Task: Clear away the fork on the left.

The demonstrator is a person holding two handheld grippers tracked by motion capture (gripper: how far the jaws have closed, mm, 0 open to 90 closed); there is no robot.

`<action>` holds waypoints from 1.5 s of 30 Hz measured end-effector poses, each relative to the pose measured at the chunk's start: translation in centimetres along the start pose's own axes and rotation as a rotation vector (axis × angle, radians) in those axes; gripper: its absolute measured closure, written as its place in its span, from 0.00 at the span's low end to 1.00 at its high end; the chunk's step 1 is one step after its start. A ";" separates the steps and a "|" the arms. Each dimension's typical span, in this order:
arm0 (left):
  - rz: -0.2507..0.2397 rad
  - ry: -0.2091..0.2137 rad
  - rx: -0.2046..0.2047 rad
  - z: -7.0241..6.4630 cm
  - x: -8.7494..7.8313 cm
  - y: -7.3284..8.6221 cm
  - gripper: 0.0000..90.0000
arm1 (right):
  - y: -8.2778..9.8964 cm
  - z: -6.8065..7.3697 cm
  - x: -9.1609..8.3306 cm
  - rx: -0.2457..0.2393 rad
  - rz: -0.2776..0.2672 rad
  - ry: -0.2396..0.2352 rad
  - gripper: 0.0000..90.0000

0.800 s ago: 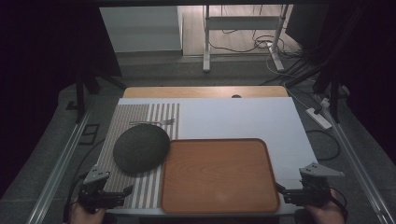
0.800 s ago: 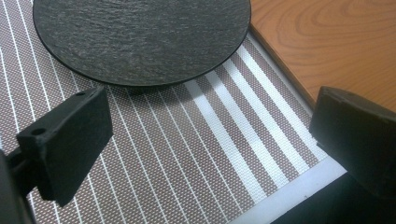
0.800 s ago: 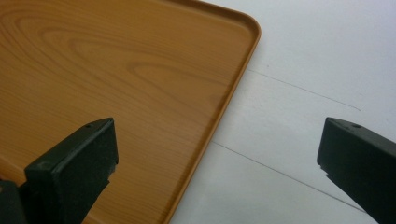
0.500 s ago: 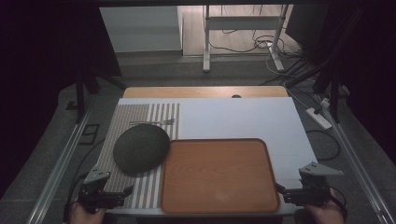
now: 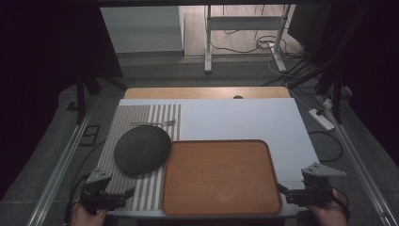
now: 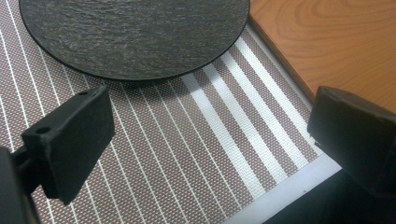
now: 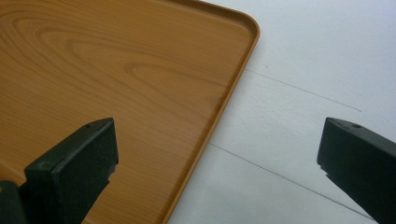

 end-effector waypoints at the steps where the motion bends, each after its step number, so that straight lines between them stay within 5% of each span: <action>1: 0.003 0.003 0.000 0.0 0.0 0.0 0.02 | 0.0 0.0 0.0 0.000 0.002 0.000 0.00; 17: -0.004 0.025 0.028 0.4 0.8 -1.7 0.01 | 0.1 0.0 0.0 -0.007 0.004 -0.015 0.00; 25: -0.031 0.075 0.014 1.2 1.5 -2.6 0.00 | 0.1 0.1 0.0 -0.008 0.006 -0.014 0.00; 31: -0.039 0.087 0.068 1.1 2.1 -3.1 0.00 | 0.1 0.1 -0.1 -0.009 0.001 -0.014 0.00; 45: -0.030 0.157 0.032 2.8 3.8 -4.7 0.00 | 0.1 0.0 0.0 -0.006 0.003 -0.015 0.00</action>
Point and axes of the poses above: each handheld gripper's, and its own axes: x roughly forward along the jaws, y roughly out of its underside, z roughly to its left, the point moved 5 cm from there along x, roughly forward along the jaws, and after that the axes turned 7 degrees about z, right-handed, at the moved point
